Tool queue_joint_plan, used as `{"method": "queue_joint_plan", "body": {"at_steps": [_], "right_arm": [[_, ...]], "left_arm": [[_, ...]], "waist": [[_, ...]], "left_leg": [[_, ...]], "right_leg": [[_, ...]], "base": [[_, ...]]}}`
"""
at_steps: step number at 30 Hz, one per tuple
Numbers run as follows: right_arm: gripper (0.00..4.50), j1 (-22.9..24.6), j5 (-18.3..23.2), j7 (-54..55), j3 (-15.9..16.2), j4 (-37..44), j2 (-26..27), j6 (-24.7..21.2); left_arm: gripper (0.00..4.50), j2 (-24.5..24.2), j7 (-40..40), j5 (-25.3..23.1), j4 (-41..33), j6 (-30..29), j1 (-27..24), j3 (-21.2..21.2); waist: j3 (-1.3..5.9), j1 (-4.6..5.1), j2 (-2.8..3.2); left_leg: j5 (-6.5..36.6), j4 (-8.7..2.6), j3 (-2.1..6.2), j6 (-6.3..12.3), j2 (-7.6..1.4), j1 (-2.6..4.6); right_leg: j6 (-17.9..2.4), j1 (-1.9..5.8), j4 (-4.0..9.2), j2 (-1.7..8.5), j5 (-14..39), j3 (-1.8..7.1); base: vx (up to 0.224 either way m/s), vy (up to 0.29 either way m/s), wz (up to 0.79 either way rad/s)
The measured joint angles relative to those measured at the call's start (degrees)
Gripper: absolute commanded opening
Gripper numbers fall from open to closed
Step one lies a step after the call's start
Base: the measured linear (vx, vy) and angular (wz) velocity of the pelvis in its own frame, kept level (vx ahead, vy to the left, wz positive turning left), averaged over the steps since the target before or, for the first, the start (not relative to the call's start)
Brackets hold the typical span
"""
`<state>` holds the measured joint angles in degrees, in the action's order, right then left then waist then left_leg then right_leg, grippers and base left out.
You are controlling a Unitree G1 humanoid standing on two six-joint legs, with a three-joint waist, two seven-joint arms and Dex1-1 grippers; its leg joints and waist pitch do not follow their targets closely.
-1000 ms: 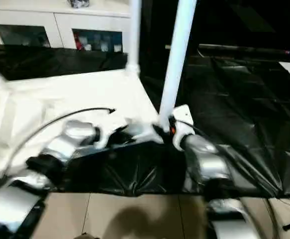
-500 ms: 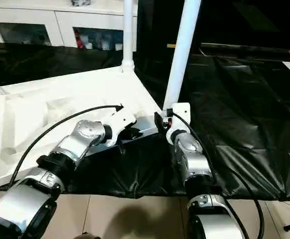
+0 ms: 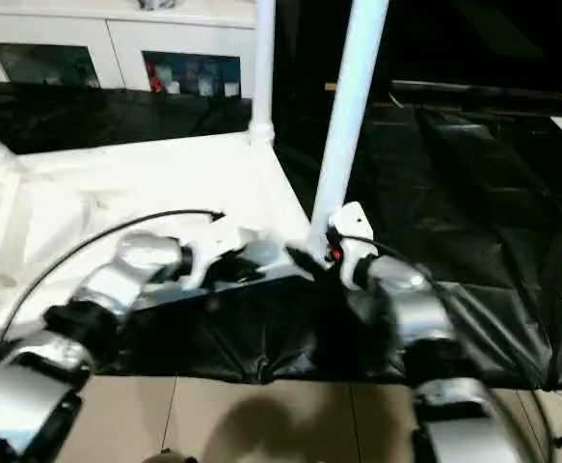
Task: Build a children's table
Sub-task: Rotate leg to tighten
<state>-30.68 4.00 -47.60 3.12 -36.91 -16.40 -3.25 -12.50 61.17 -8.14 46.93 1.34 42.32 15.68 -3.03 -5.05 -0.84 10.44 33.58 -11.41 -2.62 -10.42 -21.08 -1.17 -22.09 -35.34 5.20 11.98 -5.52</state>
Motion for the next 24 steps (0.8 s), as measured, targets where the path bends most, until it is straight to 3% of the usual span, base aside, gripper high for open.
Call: {"method": "queue_joint_plan", "body": {"at_steps": [12, 24], "right_arm": [[4.06, 3.3, 3.3, -18.5, 3.8, 8.9, -6.7, -3.2], [3.07, 4.3, 3.6, -23.6, 5.7, 12.2, -9.3, -4.9]], "left_arm": [[0.00, -3.5, 10.5, 1.8, -0.8, 1.7, -1.0, 0.4], [0.00, -5.1, 14.9, 2.2, -0.7, 3.8, -1.0, 1.2]], "waist": [[0.00, -0.55, 0.00], [0.02, -1.33, 0.03]], "left_leg": [[0.0, 0.07, 0.00, 0.01, -0.01, -0.02], [0.1, 0.07, 0.00, -0.12, -0.02, 0.03]], "right_leg": [[0.0, 0.02, 0.01, 0.00, 0.0, -0.02], [0.0, 0.05, -0.04, 0.00, 0.0, -0.02]], "base": [[0.000, 0.000, 0.00], [0.000, 0.000, 0.00]]}}
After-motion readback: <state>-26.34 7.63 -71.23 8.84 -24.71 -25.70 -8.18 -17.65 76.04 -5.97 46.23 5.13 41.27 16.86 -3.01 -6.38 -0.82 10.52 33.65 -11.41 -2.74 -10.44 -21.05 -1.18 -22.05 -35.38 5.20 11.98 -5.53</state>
